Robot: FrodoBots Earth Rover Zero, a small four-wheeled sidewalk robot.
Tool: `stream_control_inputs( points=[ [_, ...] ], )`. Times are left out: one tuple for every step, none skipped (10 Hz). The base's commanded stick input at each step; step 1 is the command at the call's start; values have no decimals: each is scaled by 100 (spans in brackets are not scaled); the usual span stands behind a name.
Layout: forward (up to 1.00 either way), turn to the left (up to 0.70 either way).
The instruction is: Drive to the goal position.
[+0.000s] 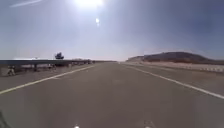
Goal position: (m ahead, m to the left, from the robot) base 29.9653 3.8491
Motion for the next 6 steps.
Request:
stream_control_inputs(
  points=[
    [100,0],
    [100,0],
    [100,0],
    [100,0],
    [100,0],
    [100,0]
  ],
)
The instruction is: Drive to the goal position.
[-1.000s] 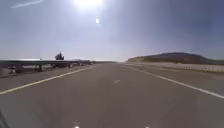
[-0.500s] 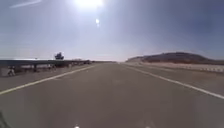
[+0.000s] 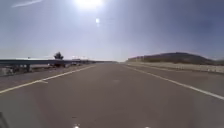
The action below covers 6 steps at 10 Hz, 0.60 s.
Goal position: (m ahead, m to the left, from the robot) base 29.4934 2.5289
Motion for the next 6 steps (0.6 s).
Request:
stream_control_inputs(
  points=[
    [100,0],
    [100,0],
    [100,0],
    [100,0],
    [100,0],
    [100,10]
  ],
)
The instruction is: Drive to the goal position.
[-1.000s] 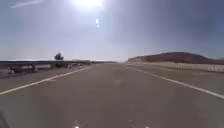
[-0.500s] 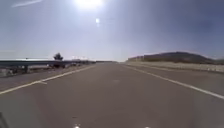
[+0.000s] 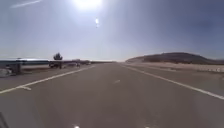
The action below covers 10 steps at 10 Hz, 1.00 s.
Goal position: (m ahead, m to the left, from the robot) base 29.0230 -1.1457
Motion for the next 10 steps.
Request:
stream_control_inputs(
  points=[
    [100,22],
    [100,0],
    [100,0],
    [100,0],
    [100,0],
    [100,0],
    [100,0],
    [100,0],
    [100,0],
    [100,0]
  ],
)
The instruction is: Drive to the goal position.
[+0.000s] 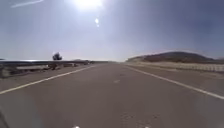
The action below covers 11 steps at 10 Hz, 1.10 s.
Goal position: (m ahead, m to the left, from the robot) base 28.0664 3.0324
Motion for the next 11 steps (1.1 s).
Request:
stream_control_inputs(
  points=[
    [100,0],
    [100,0],
    [100,0],
    [100,0],
    [100,0],
    [100,0],
    [100,0],
    [100,0],
    [100,0],
    [100,0],
    [100,0]
  ],
)
